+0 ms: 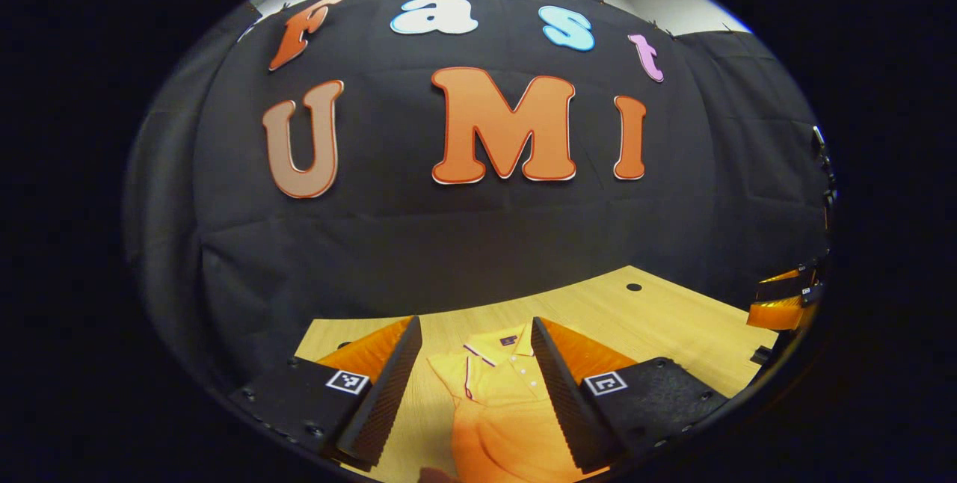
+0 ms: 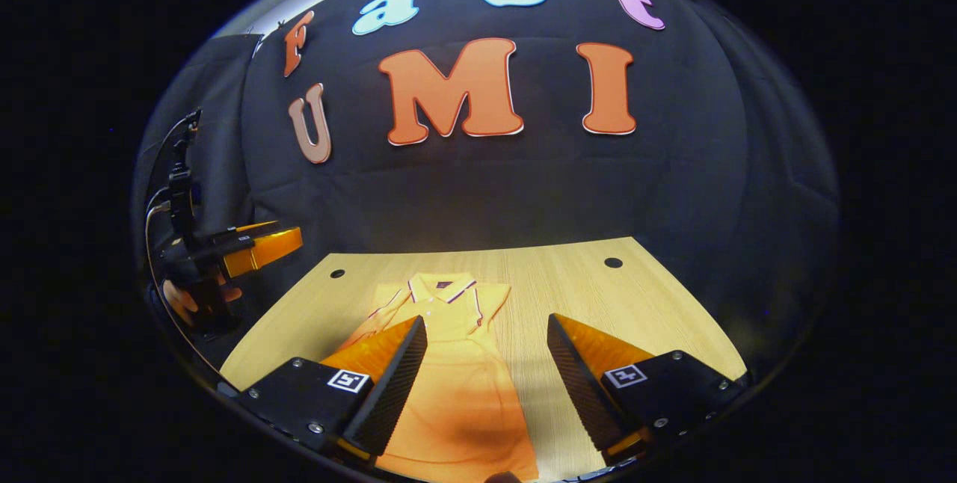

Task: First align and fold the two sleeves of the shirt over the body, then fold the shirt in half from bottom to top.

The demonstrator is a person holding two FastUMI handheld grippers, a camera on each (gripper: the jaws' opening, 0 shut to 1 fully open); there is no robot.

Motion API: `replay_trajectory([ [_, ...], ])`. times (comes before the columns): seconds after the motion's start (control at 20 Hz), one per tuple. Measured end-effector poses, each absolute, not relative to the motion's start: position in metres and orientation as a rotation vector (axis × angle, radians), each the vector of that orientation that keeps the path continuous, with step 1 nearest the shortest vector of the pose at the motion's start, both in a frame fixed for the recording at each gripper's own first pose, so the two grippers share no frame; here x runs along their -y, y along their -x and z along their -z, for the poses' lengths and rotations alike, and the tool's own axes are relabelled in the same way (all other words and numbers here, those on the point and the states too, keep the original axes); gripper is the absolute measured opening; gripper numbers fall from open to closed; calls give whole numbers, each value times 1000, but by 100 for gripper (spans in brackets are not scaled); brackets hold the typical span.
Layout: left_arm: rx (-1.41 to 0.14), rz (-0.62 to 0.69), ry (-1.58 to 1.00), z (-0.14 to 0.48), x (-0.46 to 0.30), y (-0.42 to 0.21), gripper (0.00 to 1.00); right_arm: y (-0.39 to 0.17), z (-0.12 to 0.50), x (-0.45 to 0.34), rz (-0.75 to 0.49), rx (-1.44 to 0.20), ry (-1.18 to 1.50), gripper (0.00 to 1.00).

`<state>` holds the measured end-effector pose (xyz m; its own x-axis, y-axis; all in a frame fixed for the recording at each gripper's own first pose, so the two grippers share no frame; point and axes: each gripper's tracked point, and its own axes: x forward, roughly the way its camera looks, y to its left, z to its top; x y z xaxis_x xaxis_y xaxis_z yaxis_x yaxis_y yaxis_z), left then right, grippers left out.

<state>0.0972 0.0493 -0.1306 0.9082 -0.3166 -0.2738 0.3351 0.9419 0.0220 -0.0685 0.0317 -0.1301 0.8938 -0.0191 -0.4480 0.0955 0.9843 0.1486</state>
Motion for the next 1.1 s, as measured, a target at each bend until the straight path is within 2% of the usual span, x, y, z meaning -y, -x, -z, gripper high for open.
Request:
replay_trajectory([
  [0.2, -361, 282, -67, 156, -56, -38, 89, 101, 160, -30, -5, -552, -168, 99],
  [0.3, -416, 237, -82, 177, -72, -7, 96, 117, 177, -28, -27, -602, -176, 99],
  [0.4, -448, 206, -73, 186, -80, 12, 99, 128, 192, -30, -48, -645, -182, 99],
  [0.6, -540, 184, -77, 213, -90, 38, 99, 145, 216, -36, -81, -715, -182, 99],
  [0.85, -735, 174, -77, 273, -95, 73, 99, 167, 253, -41, -97, -837, -202, 99],
  [1.1, -874, 176, -100, 323, -98, 87, 99, 186, 286, -45, -108, -946, -169, 99],
])
